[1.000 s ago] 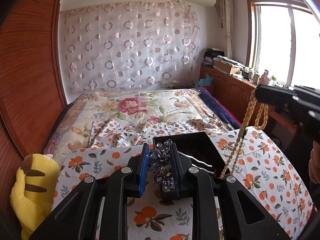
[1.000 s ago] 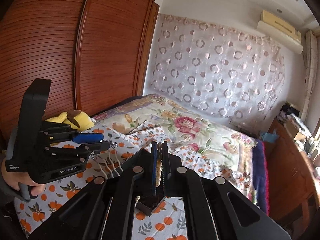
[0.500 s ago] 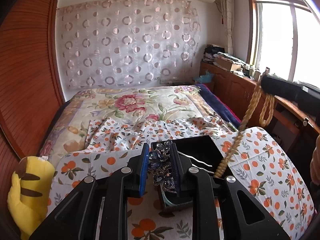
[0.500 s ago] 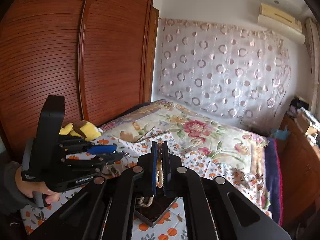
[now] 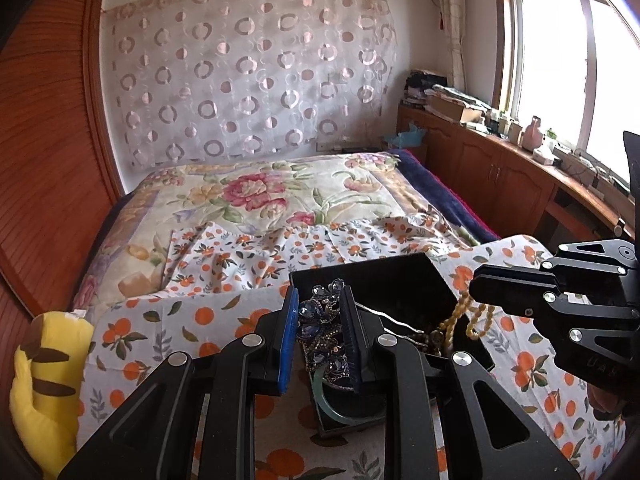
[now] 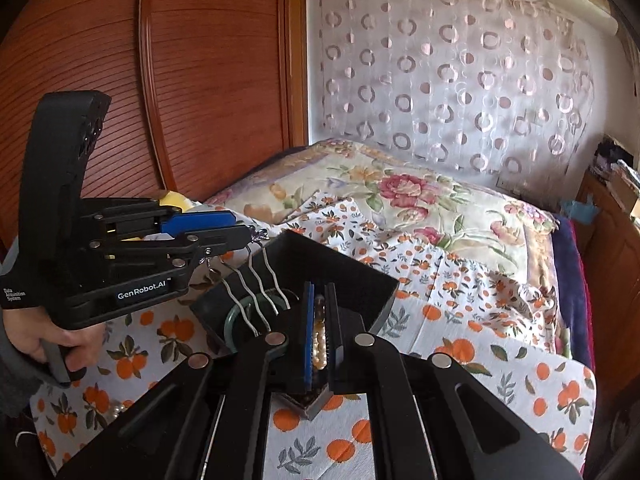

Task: Organize jewelry
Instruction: 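Open the left gripper to drop the hair clip into the box while the right gripper releases its item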

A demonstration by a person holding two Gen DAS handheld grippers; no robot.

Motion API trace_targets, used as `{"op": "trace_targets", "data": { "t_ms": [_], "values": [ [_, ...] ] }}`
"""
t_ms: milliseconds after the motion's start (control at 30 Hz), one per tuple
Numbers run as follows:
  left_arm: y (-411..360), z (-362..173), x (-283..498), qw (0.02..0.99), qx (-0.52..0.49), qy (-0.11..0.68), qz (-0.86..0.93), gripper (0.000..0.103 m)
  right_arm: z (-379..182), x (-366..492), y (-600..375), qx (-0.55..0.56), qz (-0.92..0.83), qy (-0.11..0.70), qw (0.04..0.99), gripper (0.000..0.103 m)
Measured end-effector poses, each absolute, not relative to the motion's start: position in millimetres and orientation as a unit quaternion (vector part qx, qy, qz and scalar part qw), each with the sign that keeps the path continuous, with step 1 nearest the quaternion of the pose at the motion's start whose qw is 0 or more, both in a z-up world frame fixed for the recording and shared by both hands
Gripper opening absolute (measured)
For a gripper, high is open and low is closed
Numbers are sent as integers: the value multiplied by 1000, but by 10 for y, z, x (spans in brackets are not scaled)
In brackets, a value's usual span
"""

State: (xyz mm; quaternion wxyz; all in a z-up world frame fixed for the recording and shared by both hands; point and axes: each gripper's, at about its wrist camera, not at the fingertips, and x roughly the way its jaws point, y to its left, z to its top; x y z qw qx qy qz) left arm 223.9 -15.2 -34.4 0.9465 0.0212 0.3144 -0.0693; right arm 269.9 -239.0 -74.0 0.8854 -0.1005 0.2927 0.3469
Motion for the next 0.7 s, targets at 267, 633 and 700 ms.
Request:
{"op": "trace_targets", "data": {
  "t_ms": [267, 633, 700],
  "values": [
    [-249, -401, 2331, 943, 29, 323, -76, 20, -750, 2743, -2556, -88, 338, 293, 890, 6],
    [-309, -340, 2069, 943, 34, 318, -96, 31, -779, 2474, -2726, -85, 322, 292, 896, 7],
    [-296, -316, 1893, 943, 37, 315, -103, 32, -788, 2337, -2756, -81, 323, 292, 896, 6]
  ]
}}
